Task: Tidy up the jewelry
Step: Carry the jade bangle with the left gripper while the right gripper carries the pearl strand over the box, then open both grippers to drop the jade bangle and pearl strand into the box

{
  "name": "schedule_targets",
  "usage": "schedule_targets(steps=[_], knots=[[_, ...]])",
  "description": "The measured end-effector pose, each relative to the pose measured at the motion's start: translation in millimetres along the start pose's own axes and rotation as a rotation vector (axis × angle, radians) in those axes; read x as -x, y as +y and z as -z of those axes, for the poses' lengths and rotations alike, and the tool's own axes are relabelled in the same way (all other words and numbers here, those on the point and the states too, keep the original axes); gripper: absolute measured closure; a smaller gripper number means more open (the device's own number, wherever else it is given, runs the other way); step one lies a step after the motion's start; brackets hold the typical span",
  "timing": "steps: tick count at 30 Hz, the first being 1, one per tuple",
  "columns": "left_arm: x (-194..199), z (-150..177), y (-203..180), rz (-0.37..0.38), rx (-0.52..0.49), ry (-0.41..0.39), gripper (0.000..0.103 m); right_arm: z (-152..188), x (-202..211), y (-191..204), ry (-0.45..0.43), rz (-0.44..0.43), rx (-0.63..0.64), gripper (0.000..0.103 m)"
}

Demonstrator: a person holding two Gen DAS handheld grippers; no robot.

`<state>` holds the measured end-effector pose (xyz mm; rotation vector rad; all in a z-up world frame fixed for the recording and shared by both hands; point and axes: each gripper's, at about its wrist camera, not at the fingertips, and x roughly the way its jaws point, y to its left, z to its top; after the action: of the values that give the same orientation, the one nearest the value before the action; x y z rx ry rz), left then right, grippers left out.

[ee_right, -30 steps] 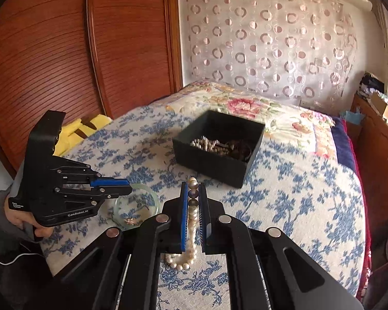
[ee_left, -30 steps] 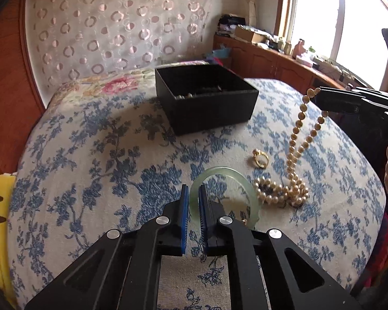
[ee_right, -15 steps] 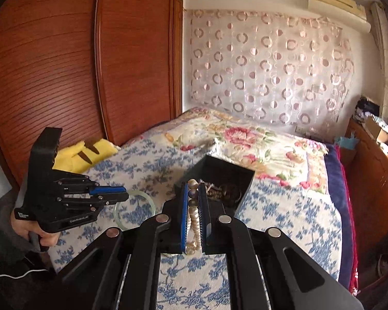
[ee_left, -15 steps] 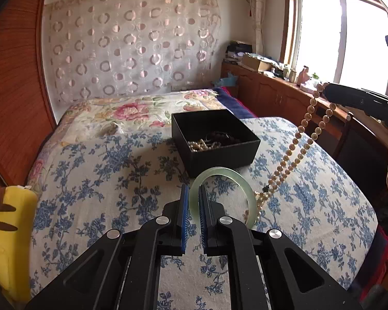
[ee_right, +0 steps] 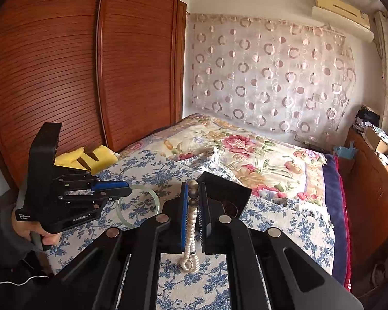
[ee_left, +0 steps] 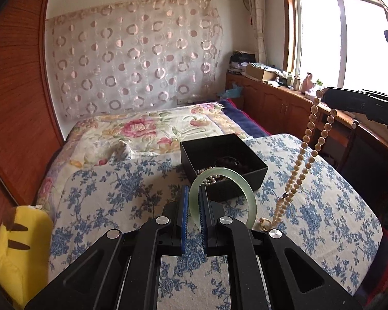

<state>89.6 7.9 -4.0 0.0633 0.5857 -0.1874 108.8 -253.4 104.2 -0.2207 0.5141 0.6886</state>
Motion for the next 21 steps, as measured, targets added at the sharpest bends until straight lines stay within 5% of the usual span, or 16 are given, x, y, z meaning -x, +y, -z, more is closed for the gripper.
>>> schedule_targets(steps=[8,21], knots=[[-8,-12,3,0.003,0.011,-0.017,0.096,-8,-3,-7,0.003,0.006,0.003,0.094],[-40,-39,5,0.013,0.014,-0.011,0.096,-67,-7,-43,-0.066,0.015,0.01,0.094]])
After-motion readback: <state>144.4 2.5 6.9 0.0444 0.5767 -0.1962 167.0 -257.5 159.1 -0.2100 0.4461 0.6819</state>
